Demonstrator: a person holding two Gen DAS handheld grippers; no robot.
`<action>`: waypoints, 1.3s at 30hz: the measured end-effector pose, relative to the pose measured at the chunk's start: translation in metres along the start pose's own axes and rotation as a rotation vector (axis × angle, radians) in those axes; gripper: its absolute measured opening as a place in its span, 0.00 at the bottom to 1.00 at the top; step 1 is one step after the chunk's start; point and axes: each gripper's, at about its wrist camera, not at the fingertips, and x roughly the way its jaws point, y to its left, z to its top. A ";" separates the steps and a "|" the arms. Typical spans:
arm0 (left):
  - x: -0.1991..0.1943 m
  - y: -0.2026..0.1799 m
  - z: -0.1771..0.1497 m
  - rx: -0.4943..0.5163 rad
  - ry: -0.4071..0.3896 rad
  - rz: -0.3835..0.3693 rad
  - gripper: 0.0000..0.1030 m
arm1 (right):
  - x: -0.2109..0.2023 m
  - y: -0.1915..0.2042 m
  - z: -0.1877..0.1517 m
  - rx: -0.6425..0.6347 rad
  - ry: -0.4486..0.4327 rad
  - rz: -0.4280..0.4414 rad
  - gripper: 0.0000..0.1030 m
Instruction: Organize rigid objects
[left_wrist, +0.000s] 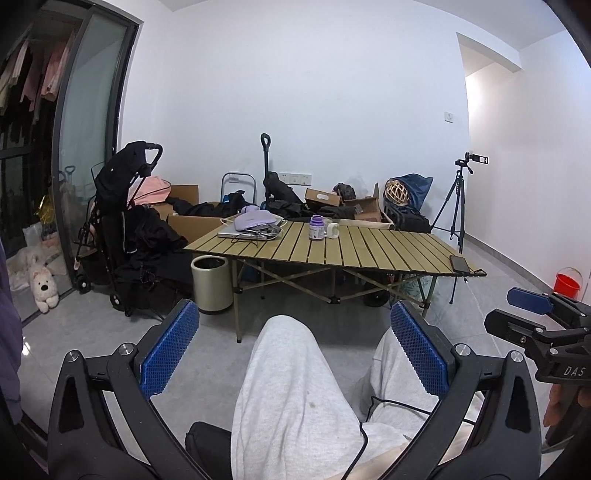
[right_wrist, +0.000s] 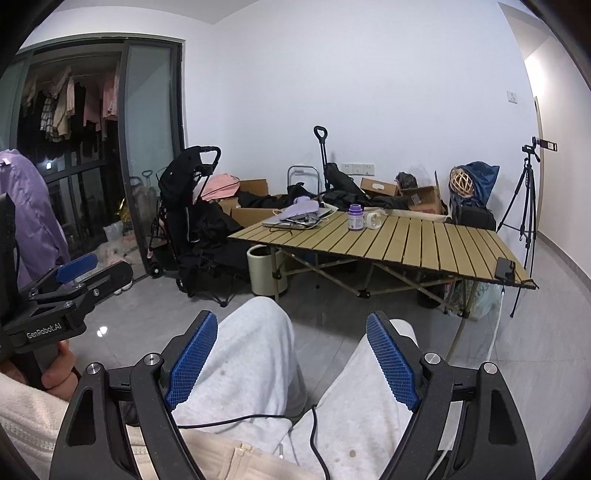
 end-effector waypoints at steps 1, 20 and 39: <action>0.000 0.000 0.000 0.001 -0.001 0.000 1.00 | 0.000 0.000 0.000 0.000 0.001 -0.001 0.85; -0.002 -0.001 -0.001 0.010 0.003 -0.006 1.00 | 0.001 0.002 -0.002 -0.010 -0.001 -0.006 0.85; -0.004 0.003 0.005 0.024 -0.005 -0.011 1.00 | 0.002 0.002 -0.002 -0.005 -0.003 -0.004 0.85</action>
